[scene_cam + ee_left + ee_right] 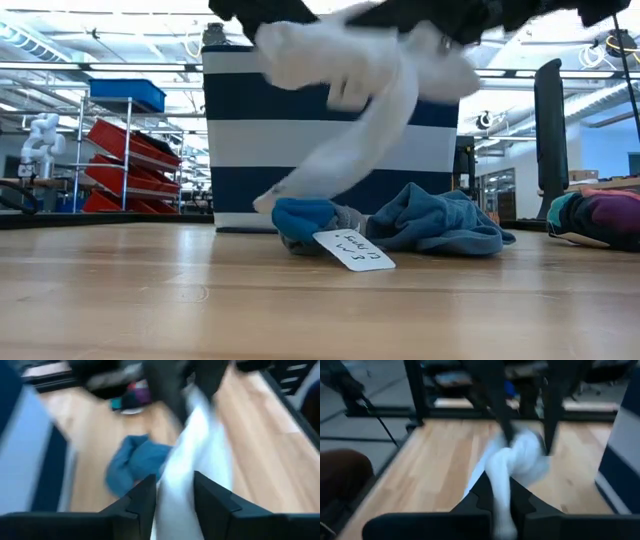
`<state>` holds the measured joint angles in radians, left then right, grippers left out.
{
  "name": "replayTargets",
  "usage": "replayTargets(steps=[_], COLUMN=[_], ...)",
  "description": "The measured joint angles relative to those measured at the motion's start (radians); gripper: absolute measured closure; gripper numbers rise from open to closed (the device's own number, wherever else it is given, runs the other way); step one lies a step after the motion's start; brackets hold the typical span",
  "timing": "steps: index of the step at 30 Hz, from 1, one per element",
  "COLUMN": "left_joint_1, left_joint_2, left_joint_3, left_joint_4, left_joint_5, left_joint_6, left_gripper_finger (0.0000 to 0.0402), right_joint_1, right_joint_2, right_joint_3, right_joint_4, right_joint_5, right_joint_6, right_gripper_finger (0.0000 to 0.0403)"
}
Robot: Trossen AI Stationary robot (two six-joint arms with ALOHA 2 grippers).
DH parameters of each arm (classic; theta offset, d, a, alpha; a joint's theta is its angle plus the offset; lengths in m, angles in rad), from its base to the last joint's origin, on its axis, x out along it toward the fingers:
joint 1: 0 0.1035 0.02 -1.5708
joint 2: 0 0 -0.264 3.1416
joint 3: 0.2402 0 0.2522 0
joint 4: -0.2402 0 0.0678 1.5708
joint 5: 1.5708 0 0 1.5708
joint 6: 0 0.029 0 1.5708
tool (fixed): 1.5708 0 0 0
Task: Sort clothes
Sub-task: Put the white socks into the blue bin
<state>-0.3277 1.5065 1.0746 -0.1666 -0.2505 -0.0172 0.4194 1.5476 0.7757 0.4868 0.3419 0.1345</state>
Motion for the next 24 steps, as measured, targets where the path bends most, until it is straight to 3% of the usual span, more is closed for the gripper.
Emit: replayTargets(steps=[3, 8, 13, 16, 18, 20, 24], left_joint_1=[0.0, -0.02, -0.041, -0.041, -0.038, -0.034, -0.025], left_joint_2=[-0.06, -0.155, -0.168, -0.158, -0.154, -0.148, -0.147], left_joint_3=[0.001, 0.001, 0.001, 0.001, 0.0, 0.0, 0.0], left_joint_4=[-0.047, -0.053, -0.059, -0.053, -0.056, -0.046, -0.039], left_joint_5=[-0.042, -0.057, -0.084, -0.093, -0.1, -0.102, -0.104], left_joint_6=[-0.023, -0.027, -0.02, -0.02, -0.008, -0.001, 0.002], left_gripper_finger=[0.0262, 0.0261, 0.0261, 0.0261, 0.0261, 0.0261, 0.0261], right_joint_1=[0.023, 0.048, 0.002, -0.093, -0.194, -0.303, -0.516], right_joint_2=[-0.077, -0.21, -0.324, -0.357, -0.361, -0.345, -0.244], right_joint_3=[0.0, 0.0, 0.001, 0.004, 0.03, 0.068, 0.189], right_joint_4=[-0.024, -0.039, 0.244, 0.428, 0.408, 0.283, -0.067], right_joint_5=[0.035, 0.186, 0.327, 0.341, 0.34, 0.327, 0.165], right_joint_6=[-0.032, -0.14, -0.434, -0.561, -0.53, -0.425, -0.149], right_gripper_finger=[0.0398, 0.04, 0.0401, 0.0402, 0.0402, 0.0402, 0.0402])
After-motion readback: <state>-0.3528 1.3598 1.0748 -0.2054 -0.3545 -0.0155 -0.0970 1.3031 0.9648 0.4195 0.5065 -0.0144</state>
